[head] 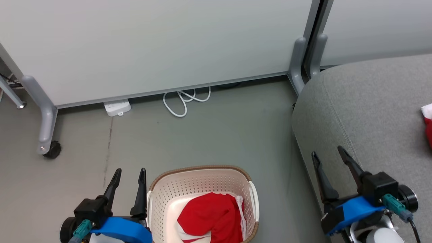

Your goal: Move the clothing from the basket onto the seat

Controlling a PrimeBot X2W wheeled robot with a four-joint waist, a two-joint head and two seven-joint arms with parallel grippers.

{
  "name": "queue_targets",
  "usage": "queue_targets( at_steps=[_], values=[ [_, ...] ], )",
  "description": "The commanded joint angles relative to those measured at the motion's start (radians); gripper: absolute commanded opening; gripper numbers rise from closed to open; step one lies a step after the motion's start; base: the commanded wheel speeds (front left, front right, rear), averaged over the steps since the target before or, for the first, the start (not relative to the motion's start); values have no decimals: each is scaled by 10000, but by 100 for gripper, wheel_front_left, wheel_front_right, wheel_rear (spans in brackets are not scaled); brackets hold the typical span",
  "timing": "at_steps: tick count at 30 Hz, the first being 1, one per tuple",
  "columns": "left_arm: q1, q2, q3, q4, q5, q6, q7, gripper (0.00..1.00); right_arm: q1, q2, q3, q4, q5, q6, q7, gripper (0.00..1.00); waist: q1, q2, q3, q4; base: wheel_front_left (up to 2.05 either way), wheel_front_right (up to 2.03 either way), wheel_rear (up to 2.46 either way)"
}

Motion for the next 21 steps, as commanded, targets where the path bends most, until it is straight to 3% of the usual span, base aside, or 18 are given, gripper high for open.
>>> queue_targets(
  at_steps=[1,12,21],
  values=[
    [-293,62,-31,-17,57,-18,-27,100,-435,13,104,-164,-11,1,-41,100,0,-1,605,-304,0,0,0],
    [-1781,413,-788,495,24,-17,-28,100,-2849,10,982,-531,-174,1,199,100,0,-1,3334,-1467,0,0,0],
    [-3774,1060,-2448,1673,13,-18,-27,100,-5320,12,1430,-429,-88,1,287,100,0,-1,5556,-2272,0,0,0]
  ],
)
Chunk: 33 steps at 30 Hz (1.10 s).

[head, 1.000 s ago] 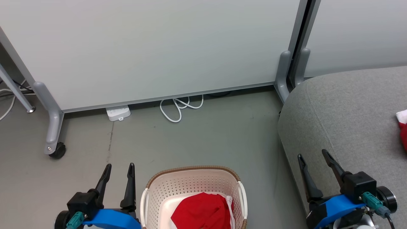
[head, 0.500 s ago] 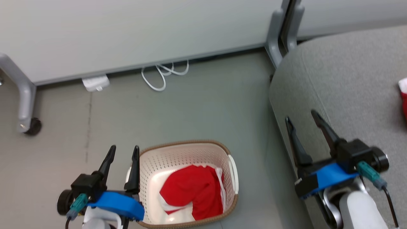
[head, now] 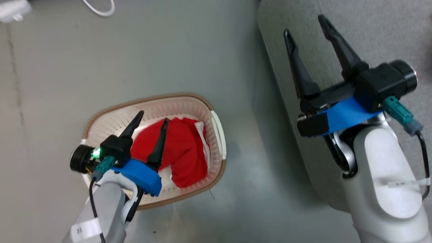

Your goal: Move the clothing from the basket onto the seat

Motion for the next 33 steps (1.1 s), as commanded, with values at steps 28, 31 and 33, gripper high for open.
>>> queue_targets(
  at_steps=[28,31,33],
  values=[
    [-3820,1321,-4682,4393,-1674,-15,410,100,-1978,12,901,649,1184,1,-1276,100,-4,0,3932,-1828,0,0,0],
    [-4016,1314,-4763,4824,-1730,-15,634,100,-2081,11,950,667,1237,1,-1328,100,-4,0,4080,-1870,0,0,0],
    [-4123,1278,-4769,5121,-1778,-15,789,100,-2140,12,1000,691,1264,1,-1356,100,-4,0,4161,-1907,0,0,0]
  ],
)
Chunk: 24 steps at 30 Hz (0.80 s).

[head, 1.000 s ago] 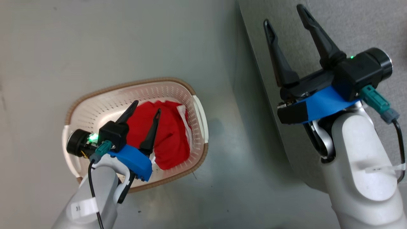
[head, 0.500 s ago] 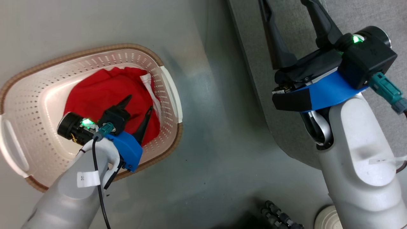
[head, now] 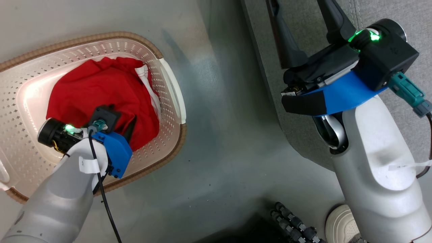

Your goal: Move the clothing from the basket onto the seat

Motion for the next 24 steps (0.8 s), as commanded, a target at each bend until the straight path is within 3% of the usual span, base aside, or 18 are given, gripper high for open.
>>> queue_targets(
  at_steps=[1,6,7,9,24],
  values=[
    [-254,-35,-13,218,-28,-11,105,100,-254,12,47,41,52,1,-79,100,-1,1,91,-55,0,0,0],
    [-487,-133,-75,756,-86,27,306,100,-373,12,188,144,108,1,-148,100,-1,1,192,-143,0,0,0],
    [-520,-166,-101,827,-88,27,336,87,-396,12,206,167,125,1,-154,100,-1,1,200,-161,0,0,0],
    [-607,-232,-163,961,-84,23,374,0,-425,12,257,202,169,1,-190,100,-1,1,209,-190,0,0,0],
    [-754,-449,-480,1428,-481,-11,268,0,-521,12,315,353,70,1,-245,100,-1,1,108,-118,0,0,0]
  ],
)
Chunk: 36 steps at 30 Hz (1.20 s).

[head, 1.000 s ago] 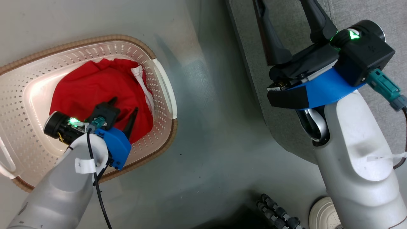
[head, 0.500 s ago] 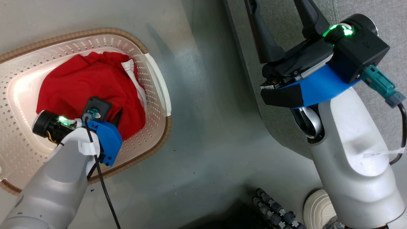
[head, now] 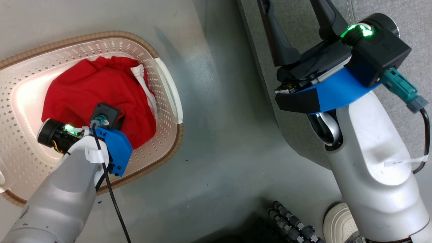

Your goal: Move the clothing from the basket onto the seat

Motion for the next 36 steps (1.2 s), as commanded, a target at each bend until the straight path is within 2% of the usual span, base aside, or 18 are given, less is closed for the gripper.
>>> queue_targets(
  at_steps=[1,11,20,28,36],
  values=[
    [-177,-9,-51,29,-116,-14,-70,0,-168,12,-17,36,-58,1,-23,100,0,0,-21,36,0,0,0],
    [6,-188,-292,67,-540,-16,-252,0,-207,11,54,213,-232,1,72,100,0,0,-455,241,0,0,0],
    [528,-792,-487,28,-997,-17,-609,0,455,8,110,592,-603,1,182,100,0,0,-2065,913,0,0,0],
    [1326,-1508,-1043,-378,-1700,-18,-753,0,1533,0,-114,1427,-1277,1,618,100,0,0,-4604,1928,0,0,0],
    [1959,-1750,-2014,-1409,-2696,-15,-820,0,2928,-68,-511,1949,-1292,1,919,100,0,0,-6991,2842,0,0,0]
  ],
)
